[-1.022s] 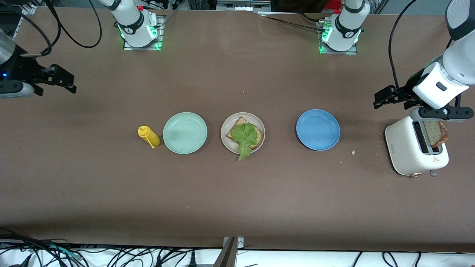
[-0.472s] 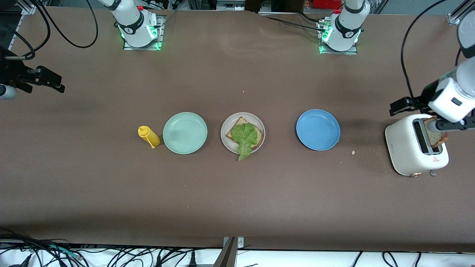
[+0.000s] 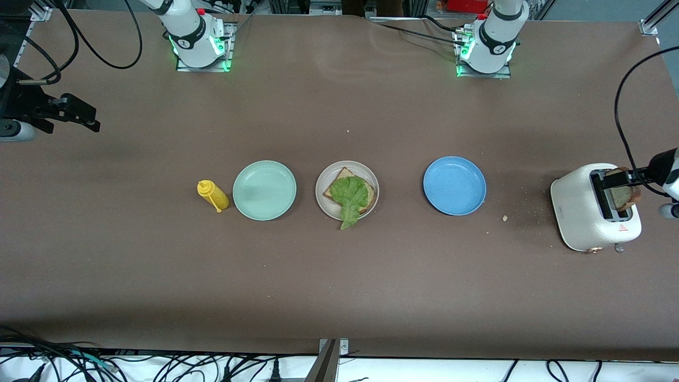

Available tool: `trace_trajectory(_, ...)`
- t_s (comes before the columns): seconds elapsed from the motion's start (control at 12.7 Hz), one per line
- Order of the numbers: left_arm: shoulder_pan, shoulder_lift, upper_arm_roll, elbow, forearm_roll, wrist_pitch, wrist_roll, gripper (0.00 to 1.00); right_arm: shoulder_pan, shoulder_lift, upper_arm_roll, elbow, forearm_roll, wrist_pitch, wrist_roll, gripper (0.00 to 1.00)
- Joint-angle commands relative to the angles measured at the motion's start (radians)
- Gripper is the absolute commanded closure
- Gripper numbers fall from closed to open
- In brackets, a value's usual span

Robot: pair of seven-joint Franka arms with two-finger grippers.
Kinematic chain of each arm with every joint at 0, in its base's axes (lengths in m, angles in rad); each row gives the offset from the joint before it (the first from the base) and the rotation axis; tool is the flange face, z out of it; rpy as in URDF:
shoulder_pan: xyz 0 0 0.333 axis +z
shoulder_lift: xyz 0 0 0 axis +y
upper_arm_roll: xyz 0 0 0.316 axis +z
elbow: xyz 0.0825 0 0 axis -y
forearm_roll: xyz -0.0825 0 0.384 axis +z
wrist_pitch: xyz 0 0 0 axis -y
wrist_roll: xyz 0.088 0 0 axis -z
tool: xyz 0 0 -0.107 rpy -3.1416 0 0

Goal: Make sandwich in beige plate with both arms
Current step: 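Lower the left gripper into the toaster and grasp the toast slice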

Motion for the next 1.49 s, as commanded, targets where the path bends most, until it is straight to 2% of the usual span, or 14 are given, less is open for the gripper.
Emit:
trace_trajectory(0.0,0.048,0.057,-0.011,0.018,0.021,0.038,0.043,0.0,0.016,0.006,0.006,0.023,-0.009,-0.025,-0.005,0.0)
trace_trajectory(0.31,0.096,0.115,-0.011,0.012,0.061,0.083,0.092,0.0,0.015,0.009,0.003,0.025,-0.006,-0.025,-0.003,0.0)
trace_trajectory(0.39,0.111,0.136,-0.011,0.012,0.055,0.084,0.092,0.07,0.013,0.006,0.0,0.026,-0.001,-0.028,-0.003,0.0)
trace_trajectory(0.55,0.122,0.141,-0.012,0.012,0.061,0.075,0.21,0.77,0.015,0.003,0.003,0.026,-0.003,-0.029,0.003,0.0)
trace_trajectory(0.79,0.122,0.141,-0.011,0.013,0.052,0.075,0.223,0.99,0.015,0.006,0.0,0.026,-0.013,-0.029,-0.003,0.0)
trace_trajectory(1.1,0.119,0.126,-0.015,0.033,0.052,0.046,0.171,1.0,0.038,0.014,0.012,0.026,-0.019,-0.04,0.004,0.0)
trace_trajectory(1.26,0.114,0.095,-0.02,0.084,0.053,-0.018,0.172,1.0,0.049,0.012,0.021,0.026,-0.033,-0.038,0.004,0.0)
trace_trajectory(1.42,0.11,0.089,-0.049,0.182,0.055,-0.137,0.177,1.0,0.046,0.012,0.023,0.026,-0.035,-0.038,0.004,0.0)
